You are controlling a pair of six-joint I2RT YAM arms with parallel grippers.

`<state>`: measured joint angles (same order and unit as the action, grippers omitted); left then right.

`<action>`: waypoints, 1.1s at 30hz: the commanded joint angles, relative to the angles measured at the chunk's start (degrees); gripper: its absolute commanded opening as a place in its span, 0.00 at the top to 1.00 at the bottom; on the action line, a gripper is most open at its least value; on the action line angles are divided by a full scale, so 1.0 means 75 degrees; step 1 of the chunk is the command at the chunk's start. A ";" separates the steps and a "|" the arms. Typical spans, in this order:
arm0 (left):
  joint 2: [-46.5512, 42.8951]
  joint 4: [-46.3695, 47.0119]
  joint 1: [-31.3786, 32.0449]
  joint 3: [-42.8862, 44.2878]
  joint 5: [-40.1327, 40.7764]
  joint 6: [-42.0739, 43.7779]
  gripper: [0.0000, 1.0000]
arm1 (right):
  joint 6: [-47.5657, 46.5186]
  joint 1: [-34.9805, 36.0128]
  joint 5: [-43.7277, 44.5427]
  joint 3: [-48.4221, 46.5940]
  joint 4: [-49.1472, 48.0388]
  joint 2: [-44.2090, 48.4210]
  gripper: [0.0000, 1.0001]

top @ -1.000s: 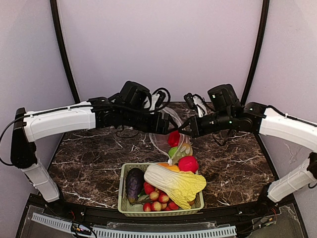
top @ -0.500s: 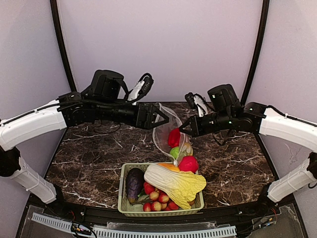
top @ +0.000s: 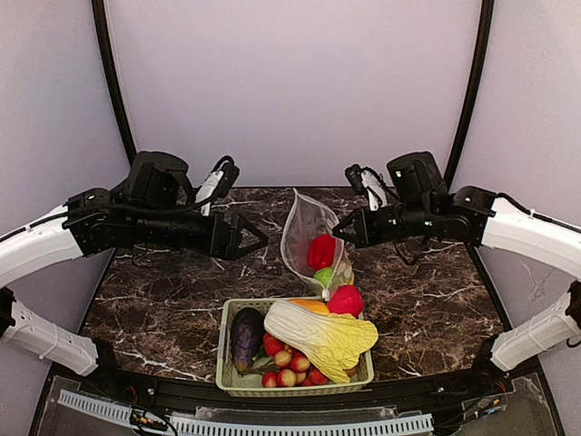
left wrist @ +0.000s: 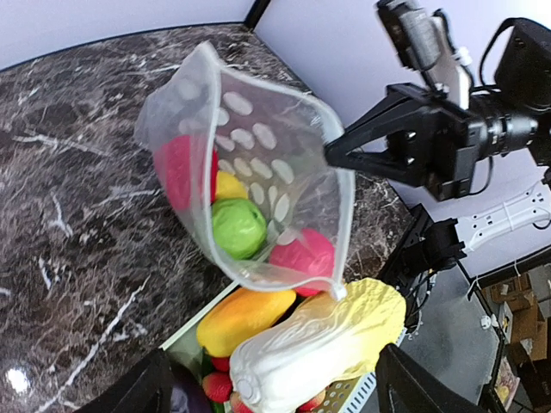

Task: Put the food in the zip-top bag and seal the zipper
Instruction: Pick up the fake vegetable from the bin.

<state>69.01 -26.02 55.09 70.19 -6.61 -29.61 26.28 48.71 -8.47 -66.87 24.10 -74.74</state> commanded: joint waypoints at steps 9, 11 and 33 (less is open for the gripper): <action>-0.1436 -0.0783 0.0234 -0.2286 0.1638 -0.2223 0.26 | 0.0076 -0.0087 0.0274 -0.0192 0.0004 0.0215 1.00; -0.1417 -0.0768 0.0416 -0.2534 0.1780 -0.2472 0.28 | 0.0082 -0.0084 0.0285 -0.0181 0.0003 0.0195 1.00; 0.0043 0.0305 0.1642 -0.3079 0.1951 -0.3466 0.40 | 0.0256 -0.0095 0.0193 -0.0049 -0.0031 0.0271 1.00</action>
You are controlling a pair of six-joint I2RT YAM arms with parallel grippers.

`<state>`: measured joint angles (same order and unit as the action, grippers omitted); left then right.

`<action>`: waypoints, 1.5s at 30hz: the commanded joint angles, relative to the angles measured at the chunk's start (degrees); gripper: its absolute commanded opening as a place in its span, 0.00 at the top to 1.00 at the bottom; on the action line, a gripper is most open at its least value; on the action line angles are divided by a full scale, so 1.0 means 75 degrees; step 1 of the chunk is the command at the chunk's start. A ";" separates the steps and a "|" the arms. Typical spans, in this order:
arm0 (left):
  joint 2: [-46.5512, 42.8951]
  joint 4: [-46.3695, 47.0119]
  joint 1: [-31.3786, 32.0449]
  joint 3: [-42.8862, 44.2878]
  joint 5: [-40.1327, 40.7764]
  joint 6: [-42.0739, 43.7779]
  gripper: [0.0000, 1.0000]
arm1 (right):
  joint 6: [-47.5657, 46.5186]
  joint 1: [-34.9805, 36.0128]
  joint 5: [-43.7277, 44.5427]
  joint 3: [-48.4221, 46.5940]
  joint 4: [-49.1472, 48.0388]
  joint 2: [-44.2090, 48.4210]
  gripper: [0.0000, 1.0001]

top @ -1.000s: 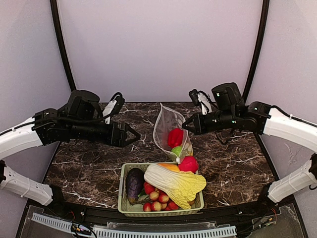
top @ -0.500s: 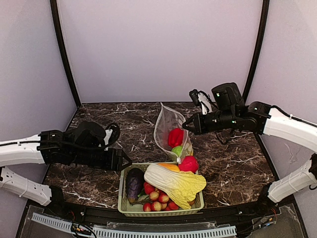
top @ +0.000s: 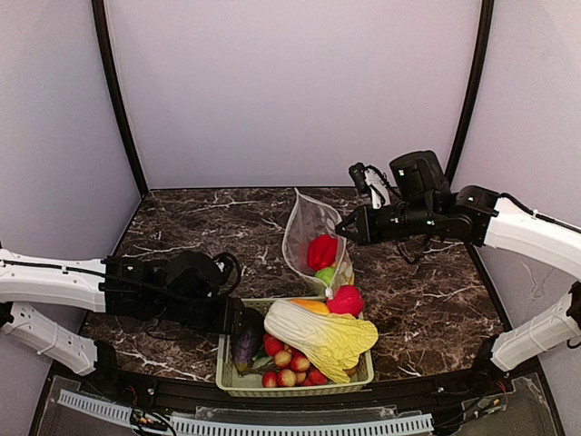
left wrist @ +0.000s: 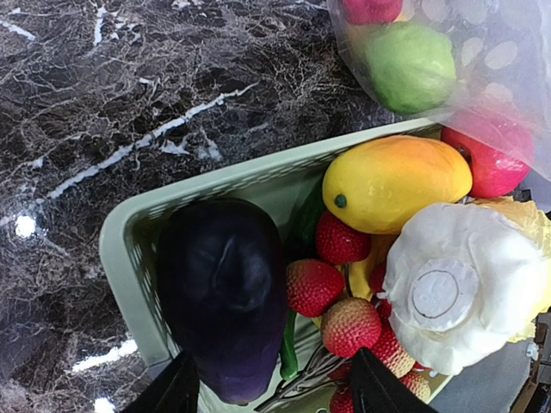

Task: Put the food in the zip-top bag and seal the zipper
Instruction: Pick up the fake vegetable from the bin.

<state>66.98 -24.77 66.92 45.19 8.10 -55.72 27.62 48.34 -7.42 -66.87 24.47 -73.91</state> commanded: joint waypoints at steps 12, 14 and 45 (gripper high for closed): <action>0.1503 -0.0688 0.0184 0.1077 0.0418 0.0157 0.35 | 0.0033 -0.0058 0.0091 -0.0010 -0.0075 0.0199 1.00; 0.1731 -0.0928 0.0229 0.1318 0.0508 0.0250 0.33 | 0.0022 -0.0058 0.0104 -0.0024 -0.0076 0.0195 1.00; 0.3386 -0.1611 0.0289 0.1746 0.0683 0.0414 0.26 | 0.0172 -0.0139 -0.0080 -0.0021 -0.0147 0.0118 1.00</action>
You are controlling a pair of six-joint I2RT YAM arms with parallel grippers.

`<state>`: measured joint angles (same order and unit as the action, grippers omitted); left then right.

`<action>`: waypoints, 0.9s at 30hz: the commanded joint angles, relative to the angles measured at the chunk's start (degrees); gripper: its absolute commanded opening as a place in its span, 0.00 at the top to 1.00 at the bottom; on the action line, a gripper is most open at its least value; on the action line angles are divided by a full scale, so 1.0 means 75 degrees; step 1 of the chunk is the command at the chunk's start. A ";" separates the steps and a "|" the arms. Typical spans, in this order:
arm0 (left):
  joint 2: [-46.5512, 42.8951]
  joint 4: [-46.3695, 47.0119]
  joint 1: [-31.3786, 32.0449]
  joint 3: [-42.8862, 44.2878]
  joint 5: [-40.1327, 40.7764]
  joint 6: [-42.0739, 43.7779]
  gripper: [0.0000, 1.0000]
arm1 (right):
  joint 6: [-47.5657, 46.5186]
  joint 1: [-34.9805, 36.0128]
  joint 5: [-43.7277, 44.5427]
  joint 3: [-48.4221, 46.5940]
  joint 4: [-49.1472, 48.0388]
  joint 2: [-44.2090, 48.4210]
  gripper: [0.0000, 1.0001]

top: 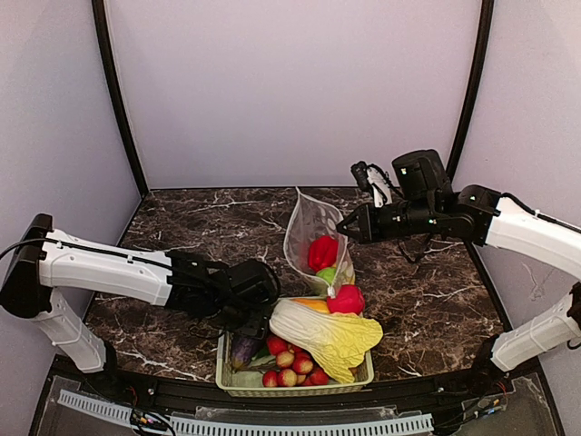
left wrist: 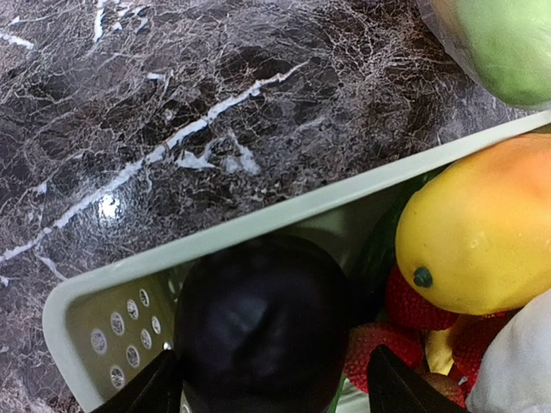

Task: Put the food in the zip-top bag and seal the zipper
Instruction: Pick up the fake vegetable from the bin.

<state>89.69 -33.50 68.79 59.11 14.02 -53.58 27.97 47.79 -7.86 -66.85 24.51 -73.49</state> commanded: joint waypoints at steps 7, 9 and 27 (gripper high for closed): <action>0.0322 -0.0350 0.0040 -0.0392 0.0007 -0.0009 0.24 | 0.0166 -0.0061 -0.0120 -0.0060 -0.0222 -0.0025 1.00; 0.0293 -0.0302 0.0038 -0.0444 0.0025 -0.0031 0.26 | 0.0175 -0.0067 -0.0130 -0.0086 -0.0221 -0.0033 1.00; 0.0051 -0.0480 0.0038 -0.0784 0.0330 -0.0273 0.44 | 0.0287 -0.0067 -0.0137 -0.0081 -0.0257 -0.0003 1.00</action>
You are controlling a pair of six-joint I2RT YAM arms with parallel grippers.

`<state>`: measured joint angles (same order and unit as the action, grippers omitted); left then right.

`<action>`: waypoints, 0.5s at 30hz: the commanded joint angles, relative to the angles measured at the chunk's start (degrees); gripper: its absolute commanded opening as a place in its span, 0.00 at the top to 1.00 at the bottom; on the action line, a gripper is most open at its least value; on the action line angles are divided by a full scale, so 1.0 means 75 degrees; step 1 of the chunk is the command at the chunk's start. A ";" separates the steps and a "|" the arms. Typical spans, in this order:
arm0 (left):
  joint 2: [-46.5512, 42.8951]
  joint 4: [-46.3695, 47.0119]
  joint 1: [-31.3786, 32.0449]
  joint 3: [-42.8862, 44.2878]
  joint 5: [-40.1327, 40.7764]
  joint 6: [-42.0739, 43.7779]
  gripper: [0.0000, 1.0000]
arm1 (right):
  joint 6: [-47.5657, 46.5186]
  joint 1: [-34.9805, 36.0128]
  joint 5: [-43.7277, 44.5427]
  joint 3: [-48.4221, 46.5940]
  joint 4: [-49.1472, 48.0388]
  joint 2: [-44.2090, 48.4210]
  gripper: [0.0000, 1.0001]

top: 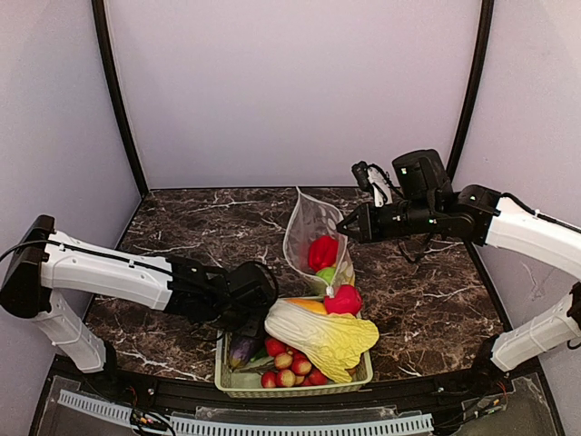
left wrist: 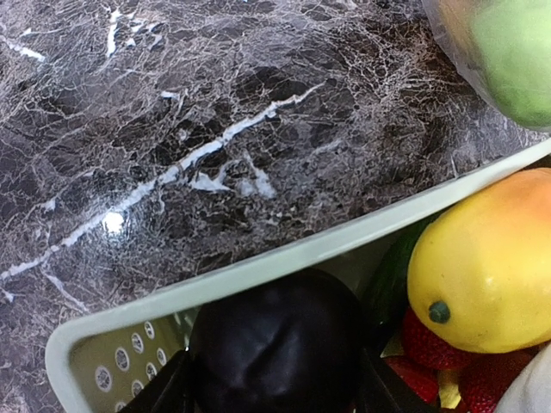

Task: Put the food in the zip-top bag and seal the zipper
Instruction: Pick up the fake vegetable from the bin.

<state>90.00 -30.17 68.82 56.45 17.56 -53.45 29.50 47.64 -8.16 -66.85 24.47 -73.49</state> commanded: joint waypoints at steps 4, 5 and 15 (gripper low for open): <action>-0.0327 -0.1006 0.0035 -0.0335 0.0039 -0.0323 0.47 | 0.0099 -0.0047 -0.0082 -0.0052 -0.0262 0.0046 1.00; -0.0392 -0.1023 0.0035 -0.0294 0.0068 -0.0334 0.47 | 0.0115 -0.0047 -0.0083 -0.0052 -0.0273 0.0061 1.00; -0.1911 -0.1283 0.0035 -0.0306 0.0724 -0.0422 0.48 | 0.0146 -0.0047 -0.0072 0.0004 -0.0271 0.0132 1.00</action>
<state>80.64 -34.87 68.82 55.33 19.27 -56.10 30.00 47.64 -8.14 -66.85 24.43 -73.49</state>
